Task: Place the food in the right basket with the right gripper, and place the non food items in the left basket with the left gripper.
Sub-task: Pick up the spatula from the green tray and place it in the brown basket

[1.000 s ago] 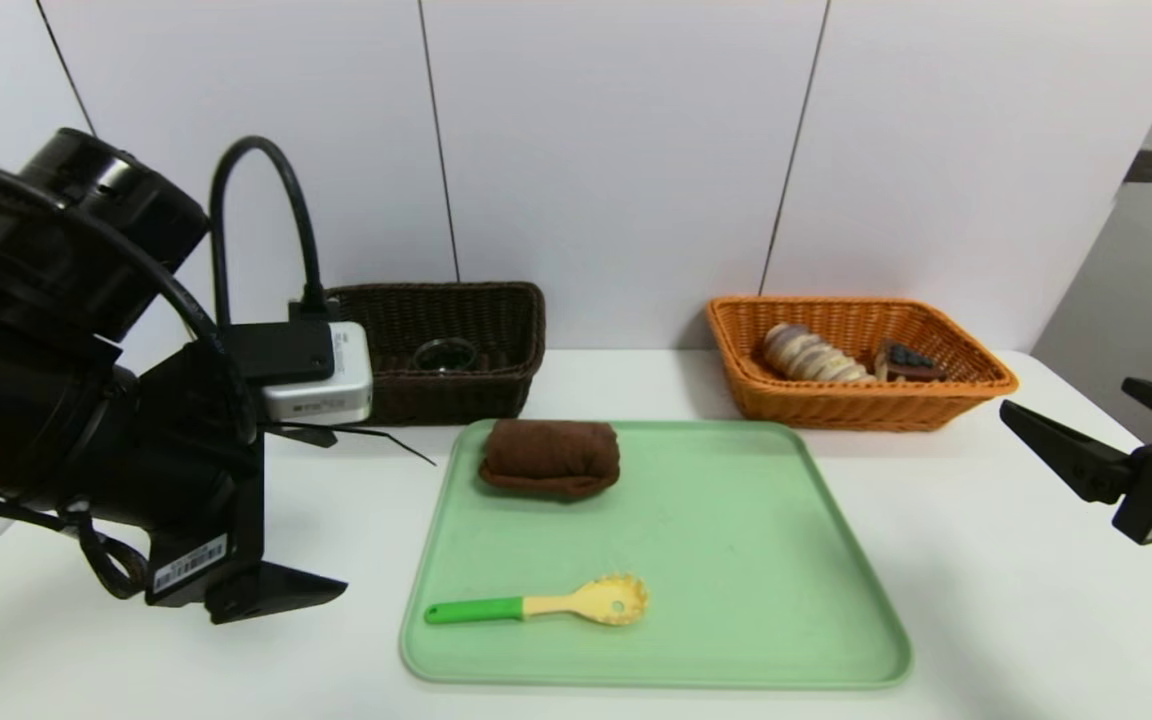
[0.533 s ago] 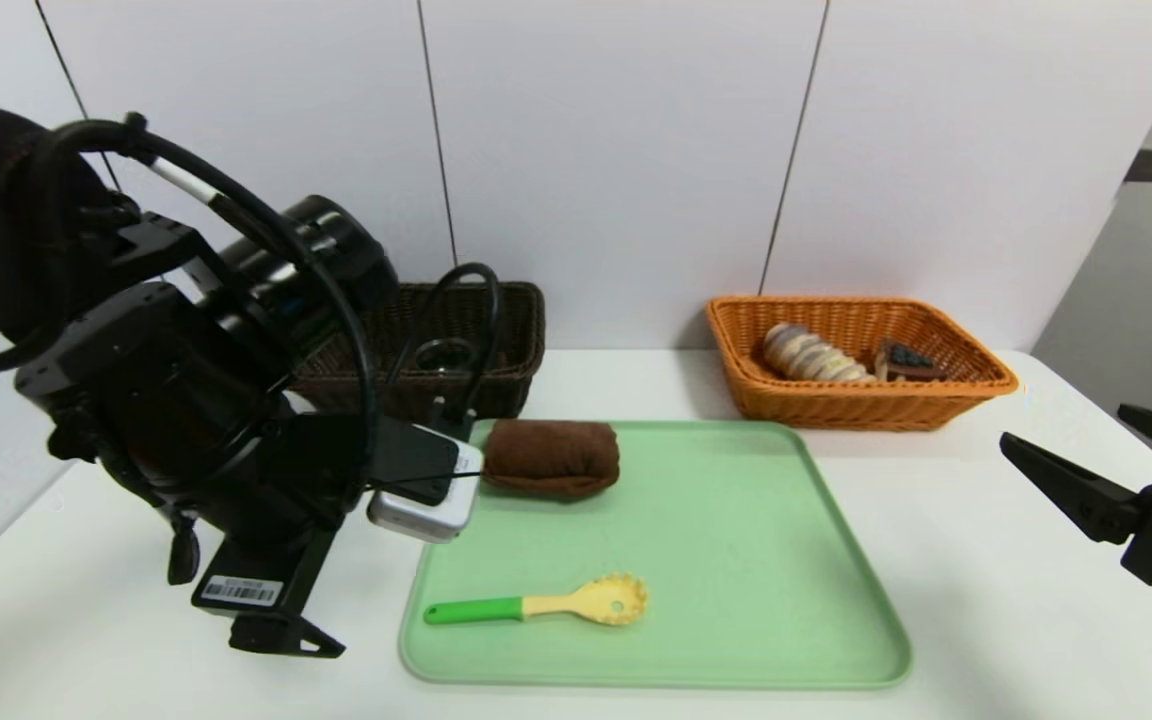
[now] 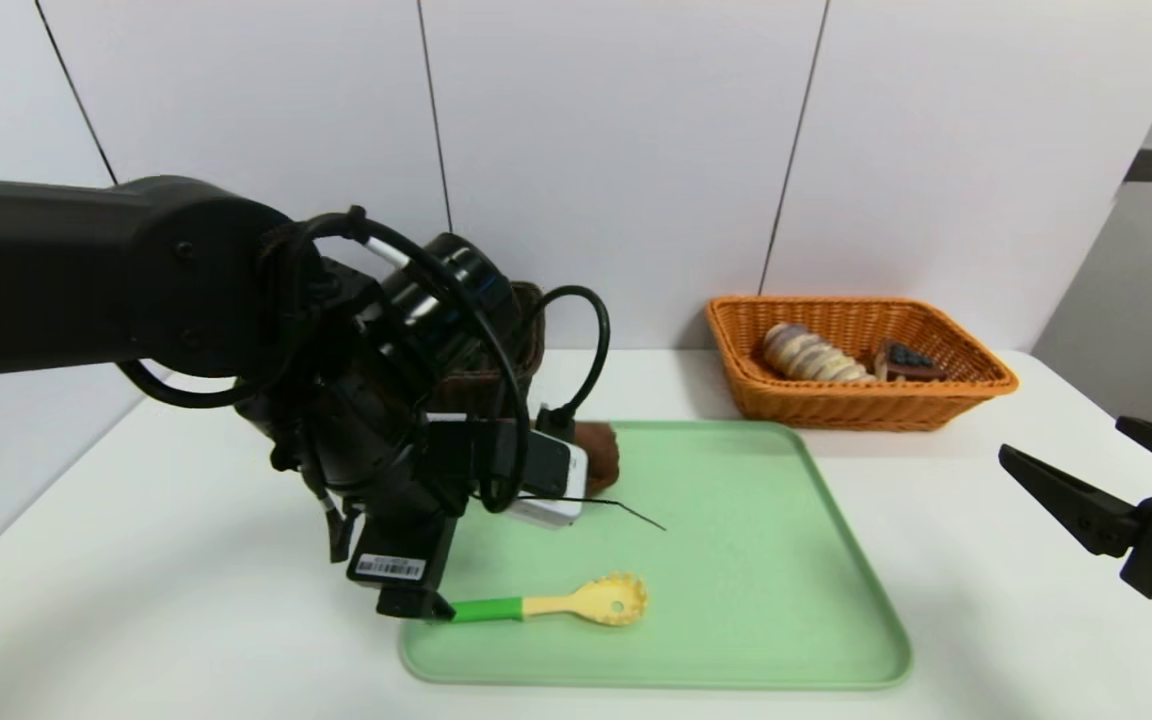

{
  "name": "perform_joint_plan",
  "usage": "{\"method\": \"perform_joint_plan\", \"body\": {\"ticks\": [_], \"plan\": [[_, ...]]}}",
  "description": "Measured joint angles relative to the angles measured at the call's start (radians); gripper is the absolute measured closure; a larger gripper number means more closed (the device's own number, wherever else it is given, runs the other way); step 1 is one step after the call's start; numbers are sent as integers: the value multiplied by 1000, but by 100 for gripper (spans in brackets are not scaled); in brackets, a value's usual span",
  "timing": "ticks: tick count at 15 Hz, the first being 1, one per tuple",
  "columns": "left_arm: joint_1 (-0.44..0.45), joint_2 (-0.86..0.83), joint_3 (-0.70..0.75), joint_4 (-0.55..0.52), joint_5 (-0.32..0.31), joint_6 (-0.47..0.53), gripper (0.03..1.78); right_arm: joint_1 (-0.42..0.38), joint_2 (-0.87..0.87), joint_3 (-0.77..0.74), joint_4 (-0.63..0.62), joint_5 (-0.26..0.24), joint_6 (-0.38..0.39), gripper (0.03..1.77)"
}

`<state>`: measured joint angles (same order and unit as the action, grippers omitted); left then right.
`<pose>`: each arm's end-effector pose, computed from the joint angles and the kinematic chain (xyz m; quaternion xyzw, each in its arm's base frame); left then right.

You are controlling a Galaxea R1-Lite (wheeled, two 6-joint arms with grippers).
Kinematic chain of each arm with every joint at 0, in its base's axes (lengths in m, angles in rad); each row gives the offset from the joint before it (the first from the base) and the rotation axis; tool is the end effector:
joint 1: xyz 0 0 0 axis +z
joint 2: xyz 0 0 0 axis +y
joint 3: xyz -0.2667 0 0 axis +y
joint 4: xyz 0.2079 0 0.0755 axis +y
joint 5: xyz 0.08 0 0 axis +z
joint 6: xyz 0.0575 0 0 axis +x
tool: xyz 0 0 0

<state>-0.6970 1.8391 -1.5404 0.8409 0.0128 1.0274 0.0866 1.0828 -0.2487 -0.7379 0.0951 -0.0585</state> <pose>0.2681 -0.2235 0.1432 0.5531 0.3018 -0.4946 0.5987 0.2059 0.0234 0.1191 -0.0289 0.0454 0.0920 0.9943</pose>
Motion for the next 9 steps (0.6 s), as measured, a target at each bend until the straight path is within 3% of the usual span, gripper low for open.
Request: {"method": "perform_joint_plan", "body": {"ticks": [6, 9], "plan": [[-32, 79, -47, 15, 31, -33, 12, 0, 1, -2, 0, 2, -4, 10], [-47, 75, -46, 71, 42, -49, 12, 4, 0, -4, 0, 2, -5, 10]]}}
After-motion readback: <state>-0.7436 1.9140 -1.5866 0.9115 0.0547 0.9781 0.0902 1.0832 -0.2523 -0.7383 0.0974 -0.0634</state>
